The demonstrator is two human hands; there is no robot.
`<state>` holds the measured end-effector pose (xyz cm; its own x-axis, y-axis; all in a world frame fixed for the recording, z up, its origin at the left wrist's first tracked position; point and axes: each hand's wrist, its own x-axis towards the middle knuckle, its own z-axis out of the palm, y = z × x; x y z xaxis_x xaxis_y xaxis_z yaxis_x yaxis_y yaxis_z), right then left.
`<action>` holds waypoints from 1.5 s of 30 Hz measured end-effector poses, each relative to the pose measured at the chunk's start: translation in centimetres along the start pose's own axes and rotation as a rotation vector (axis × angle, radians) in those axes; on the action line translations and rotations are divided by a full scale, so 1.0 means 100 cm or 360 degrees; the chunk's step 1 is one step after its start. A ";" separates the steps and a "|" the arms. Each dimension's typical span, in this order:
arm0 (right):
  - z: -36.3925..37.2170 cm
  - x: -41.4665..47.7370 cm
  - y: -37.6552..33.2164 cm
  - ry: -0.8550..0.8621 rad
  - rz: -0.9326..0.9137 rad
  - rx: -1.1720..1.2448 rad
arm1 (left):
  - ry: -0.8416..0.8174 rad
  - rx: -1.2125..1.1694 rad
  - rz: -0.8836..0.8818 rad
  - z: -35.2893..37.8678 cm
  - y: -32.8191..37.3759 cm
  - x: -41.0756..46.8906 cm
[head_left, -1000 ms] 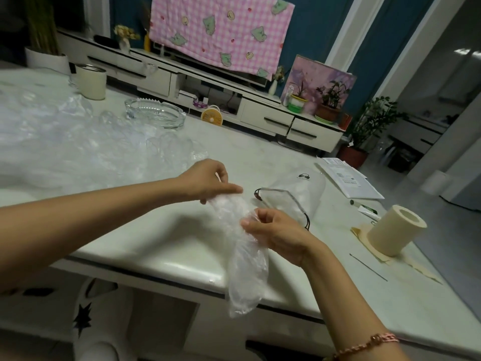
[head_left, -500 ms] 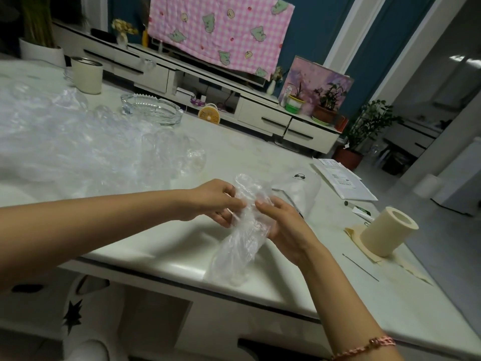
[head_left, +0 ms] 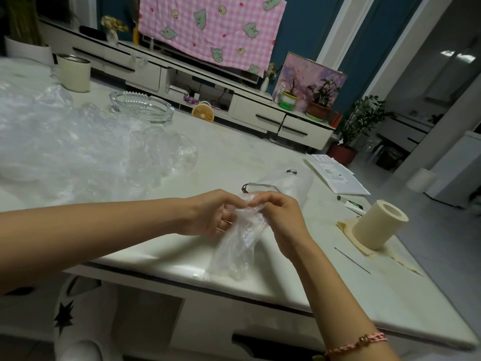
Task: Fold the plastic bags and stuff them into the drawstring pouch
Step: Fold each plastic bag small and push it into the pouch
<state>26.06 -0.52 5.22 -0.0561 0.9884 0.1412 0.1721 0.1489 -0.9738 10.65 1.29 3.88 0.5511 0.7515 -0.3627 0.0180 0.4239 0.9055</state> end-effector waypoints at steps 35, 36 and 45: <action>-0.012 -0.017 0.000 -0.0110 0.0237 -0.0472 | 0.0330 0.0783 0.0588 0.013 0.000 -0.005; -0.013 -0.015 0.001 -0.0057 0.0209 -0.0446 | 0.0375 0.0774 0.0632 0.013 -0.001 -0.005; -0.018 -0.011 0.005 -0.0329 0.0542 0.0313 | 0.0369 0.0453 0.0625 0.017 0.003 -0.009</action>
<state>28.01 -1.47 4.92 -0.2276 0.9502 -0.2127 0.0259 -0.2125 -0.9768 11.61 -0.11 4.81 0.3640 0.9314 0.0052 0.0908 -0.0410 0.9950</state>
